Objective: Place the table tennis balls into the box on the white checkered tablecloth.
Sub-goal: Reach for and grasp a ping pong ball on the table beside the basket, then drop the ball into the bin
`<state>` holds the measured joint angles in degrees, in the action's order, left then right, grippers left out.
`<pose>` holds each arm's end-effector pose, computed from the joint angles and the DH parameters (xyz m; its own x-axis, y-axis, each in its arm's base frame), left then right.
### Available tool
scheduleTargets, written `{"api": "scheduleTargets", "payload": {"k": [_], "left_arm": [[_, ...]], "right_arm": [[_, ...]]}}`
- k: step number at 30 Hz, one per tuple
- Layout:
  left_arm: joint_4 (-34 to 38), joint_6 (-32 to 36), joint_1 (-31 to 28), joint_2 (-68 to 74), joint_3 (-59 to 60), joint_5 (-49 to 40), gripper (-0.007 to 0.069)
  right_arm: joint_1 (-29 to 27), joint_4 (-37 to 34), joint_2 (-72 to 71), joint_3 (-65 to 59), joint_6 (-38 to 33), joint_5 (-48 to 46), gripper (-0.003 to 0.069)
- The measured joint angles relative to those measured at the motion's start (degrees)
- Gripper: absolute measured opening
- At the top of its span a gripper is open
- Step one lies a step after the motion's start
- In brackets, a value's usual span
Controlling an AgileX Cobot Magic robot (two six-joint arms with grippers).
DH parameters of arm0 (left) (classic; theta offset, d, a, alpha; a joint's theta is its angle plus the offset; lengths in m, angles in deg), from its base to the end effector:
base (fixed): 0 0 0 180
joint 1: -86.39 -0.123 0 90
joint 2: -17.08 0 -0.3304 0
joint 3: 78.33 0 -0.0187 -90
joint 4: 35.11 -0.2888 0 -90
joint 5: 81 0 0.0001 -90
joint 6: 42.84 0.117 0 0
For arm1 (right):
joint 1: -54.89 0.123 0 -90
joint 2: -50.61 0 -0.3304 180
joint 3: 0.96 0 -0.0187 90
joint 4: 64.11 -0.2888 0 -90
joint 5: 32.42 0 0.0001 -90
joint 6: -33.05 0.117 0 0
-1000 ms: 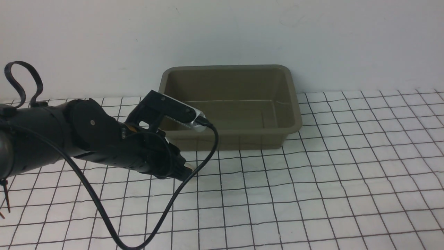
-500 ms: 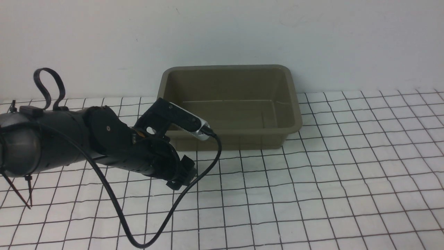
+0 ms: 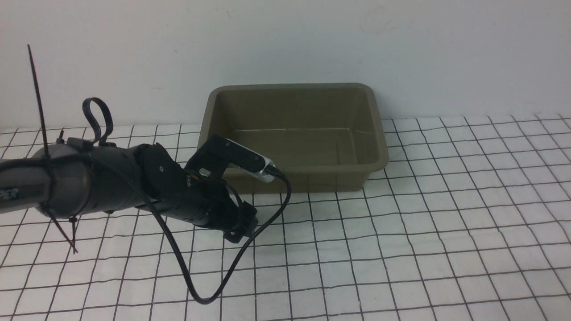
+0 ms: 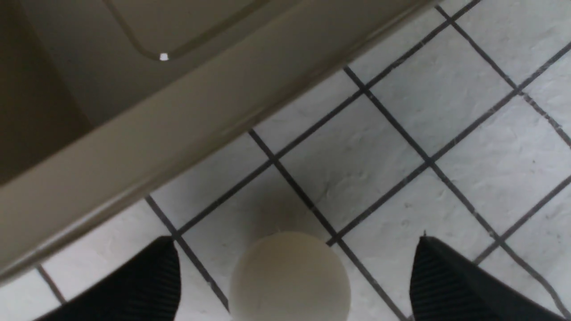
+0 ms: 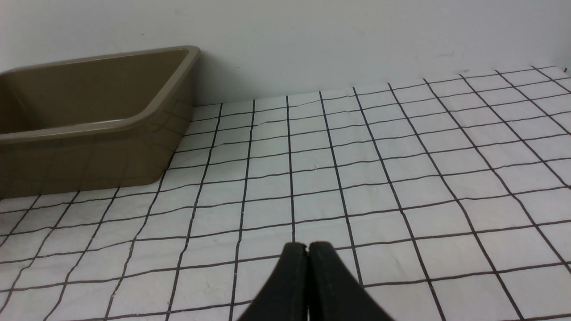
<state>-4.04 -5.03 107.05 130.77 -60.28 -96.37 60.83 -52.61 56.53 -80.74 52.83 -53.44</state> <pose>0.3940 -0.1657 0.1523 -0.7032 0.4062 -0.5835 0.5212 0.8527 -0.0346 0.0704 -0.0011 0.1645 -0.2817 0.1280 -0.9509 0.0094 0.9914 0.1307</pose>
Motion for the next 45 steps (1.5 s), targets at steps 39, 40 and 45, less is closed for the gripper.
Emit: {"api": "scheduleTargets", "payload": {"k": [39, 40, 45], "left_arm": [[0.69, 0.02, 0.0, -15.79, -7.4, -3.42, 0.0349], [0.69, 0.02, 0.0, -14.94, -8.17, -1.73, 0.0349], [0.74, 1.27, 0.0, -5.47, -11.49, 5.52, 0.0349]], "right_arm": [[0.0, 0.0, 0.0, 0.0, 0.0, 0.0, -0.0014], [0.0, 0.0, 0.0, 0.0, 0.0, 0.0, -0.0014], [0.0, 0.0, 0.0, 0.0, 0.0, 0.0, -0.0014]]}}
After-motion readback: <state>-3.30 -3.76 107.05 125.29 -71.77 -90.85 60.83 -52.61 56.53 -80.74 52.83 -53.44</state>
